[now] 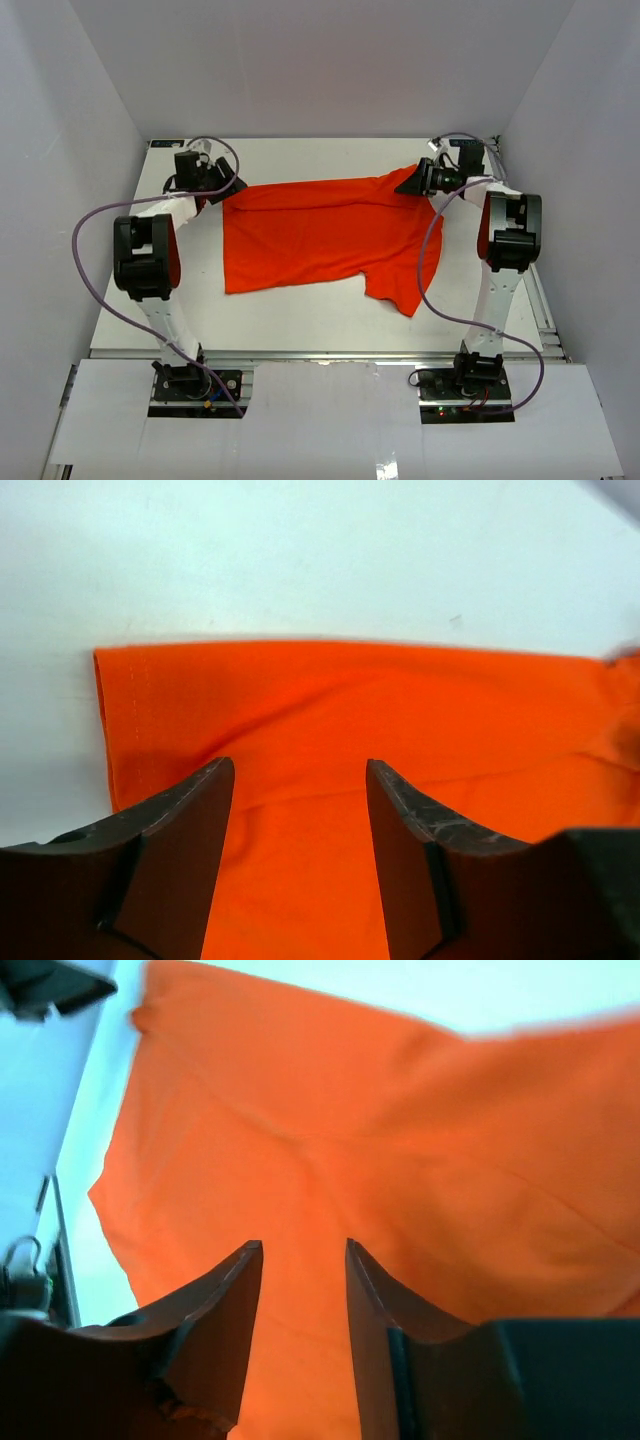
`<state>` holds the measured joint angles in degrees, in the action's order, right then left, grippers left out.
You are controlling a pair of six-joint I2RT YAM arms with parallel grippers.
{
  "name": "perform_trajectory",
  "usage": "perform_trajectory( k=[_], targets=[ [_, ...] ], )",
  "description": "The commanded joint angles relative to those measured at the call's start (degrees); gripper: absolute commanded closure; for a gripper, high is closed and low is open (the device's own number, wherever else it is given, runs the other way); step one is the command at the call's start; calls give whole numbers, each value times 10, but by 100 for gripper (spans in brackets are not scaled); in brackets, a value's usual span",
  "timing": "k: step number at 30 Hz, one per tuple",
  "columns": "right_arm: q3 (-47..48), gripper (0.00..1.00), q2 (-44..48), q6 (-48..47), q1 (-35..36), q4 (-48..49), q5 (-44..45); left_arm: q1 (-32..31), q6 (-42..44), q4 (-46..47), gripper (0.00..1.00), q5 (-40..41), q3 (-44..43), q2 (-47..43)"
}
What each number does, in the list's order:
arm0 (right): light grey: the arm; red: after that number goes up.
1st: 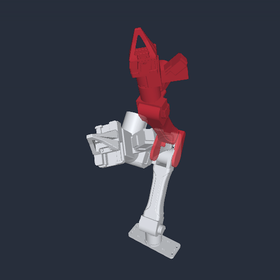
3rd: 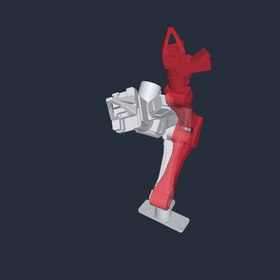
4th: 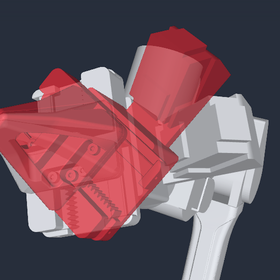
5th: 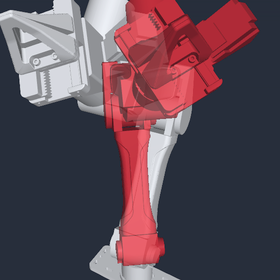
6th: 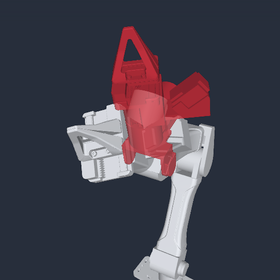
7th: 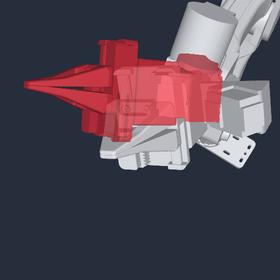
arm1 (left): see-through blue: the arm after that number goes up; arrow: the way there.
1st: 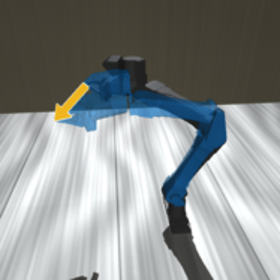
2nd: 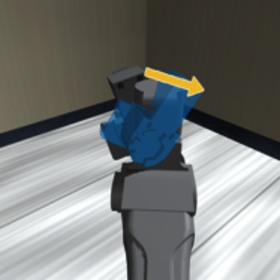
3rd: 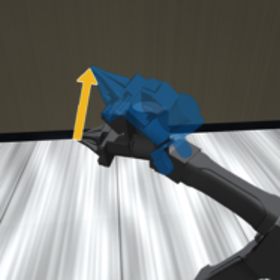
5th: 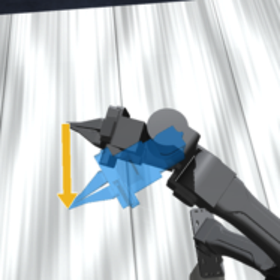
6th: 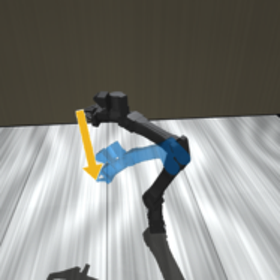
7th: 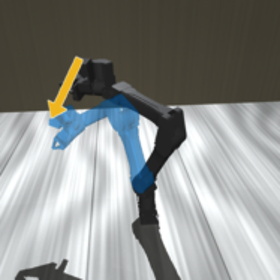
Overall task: Fold and stack the t-shirts
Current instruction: Fold the tshirt
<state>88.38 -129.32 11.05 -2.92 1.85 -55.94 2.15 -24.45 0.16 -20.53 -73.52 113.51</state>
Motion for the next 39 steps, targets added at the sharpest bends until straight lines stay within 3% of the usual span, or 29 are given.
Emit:
perform_trajectory(
  k=[1,2,5,6,8,9,12,14,19,22,23,24,32,39],
  targets=[
    [60,53,92,-143,-14,-78,-113,6,0,18,33,-1,7,-140],
    [76,50,106,-287,-15,-210,-126,5,2,11,32,9,14,-159],
    [135,43,123,-538,-14,-440,-85,6,3,-51,26,30,49,-236],
    [142,37,128,-703,-15,-574,-71,6,2,-88,26,39,62,-256],
    [120,26,156,-918,-16,-713,-17,6,-22,-147,26,51,106,-316],
    [97,18,172,-970,-16,-733,-1,6,-33,-172,26,57,122,-335],
    [-41,17,268,-1059,-16,-689,59,6,-89,-249,26,71,184,-417],
    [-120,18,330,-1068,-16,-654,82,6,-145,-284,22,83,216,-456],
    [-169,24,371,-1054,-16,-634,85,6,-223,-369,18,90,309,-537],
    [-192,26,387,-1035,-16,-617,87,6,-252,-416,22,109,332,-527],
    [-198,26,391,-1017,-16,-595,88,6,-256,-423,30,110,338,-520],
    [-206,26,396,-1007,-17,-585,90,5,-273,-432,31,110,343,-513],
    [-218,28,401,-969,-16,-555,110,4,-306,-422,38,148,366,-478],
    [-230,31,405,-976,-17,-552,124,3,-312,-344,41,139,397,-426]
  ],
)
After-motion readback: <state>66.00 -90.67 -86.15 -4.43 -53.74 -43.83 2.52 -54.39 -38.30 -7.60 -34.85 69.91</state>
